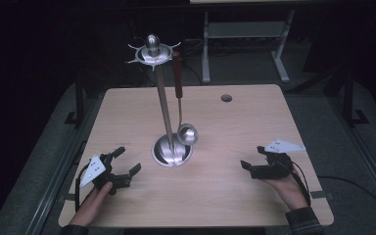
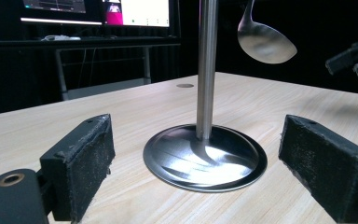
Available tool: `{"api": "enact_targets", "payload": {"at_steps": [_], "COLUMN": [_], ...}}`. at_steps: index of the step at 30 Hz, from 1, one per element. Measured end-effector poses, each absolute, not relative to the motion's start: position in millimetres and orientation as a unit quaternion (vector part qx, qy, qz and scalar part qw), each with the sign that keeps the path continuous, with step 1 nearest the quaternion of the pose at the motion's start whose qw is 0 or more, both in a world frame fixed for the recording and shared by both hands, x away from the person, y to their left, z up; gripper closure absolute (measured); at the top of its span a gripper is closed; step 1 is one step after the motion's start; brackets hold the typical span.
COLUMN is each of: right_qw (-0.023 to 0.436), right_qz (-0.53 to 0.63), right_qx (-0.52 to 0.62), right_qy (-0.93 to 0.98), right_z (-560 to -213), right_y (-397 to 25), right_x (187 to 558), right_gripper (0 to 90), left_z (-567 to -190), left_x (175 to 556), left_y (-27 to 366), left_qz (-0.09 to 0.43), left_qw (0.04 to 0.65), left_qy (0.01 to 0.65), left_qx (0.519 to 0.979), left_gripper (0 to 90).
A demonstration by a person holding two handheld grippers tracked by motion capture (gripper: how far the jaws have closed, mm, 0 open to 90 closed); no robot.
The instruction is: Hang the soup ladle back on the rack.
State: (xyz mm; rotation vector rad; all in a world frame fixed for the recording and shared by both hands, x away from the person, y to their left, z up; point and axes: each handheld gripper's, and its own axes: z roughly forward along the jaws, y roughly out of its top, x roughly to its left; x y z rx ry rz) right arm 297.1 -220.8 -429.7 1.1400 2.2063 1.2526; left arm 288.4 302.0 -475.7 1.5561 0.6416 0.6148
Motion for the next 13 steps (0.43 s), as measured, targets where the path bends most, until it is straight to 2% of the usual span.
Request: {"api": "enact_targets", "payload": {"at_steps": [7,13], "right_qw": [0.187,0.197], "right_qz": [0.403,0.388], "right_qx": [0.419,0.424], "right_qy": [0.792,0.794], "right_z": [-456.1,-464.2], "right_y": [-232.6,-236.0], "right_x": [283.6,281.5], "right_gripper": [11.6,8.1], "left_z": [-475.8,-475.8], "left_x": [288.4,288.3], "left_y": [301.8,301.6], "left_qz": [0.268,0.268], "left_qw": [0.625,0.625], "left_qy": [0.279,0.28], "left_qx": [0.678,0.677], "left_gripper": [9.7,9.7]}}
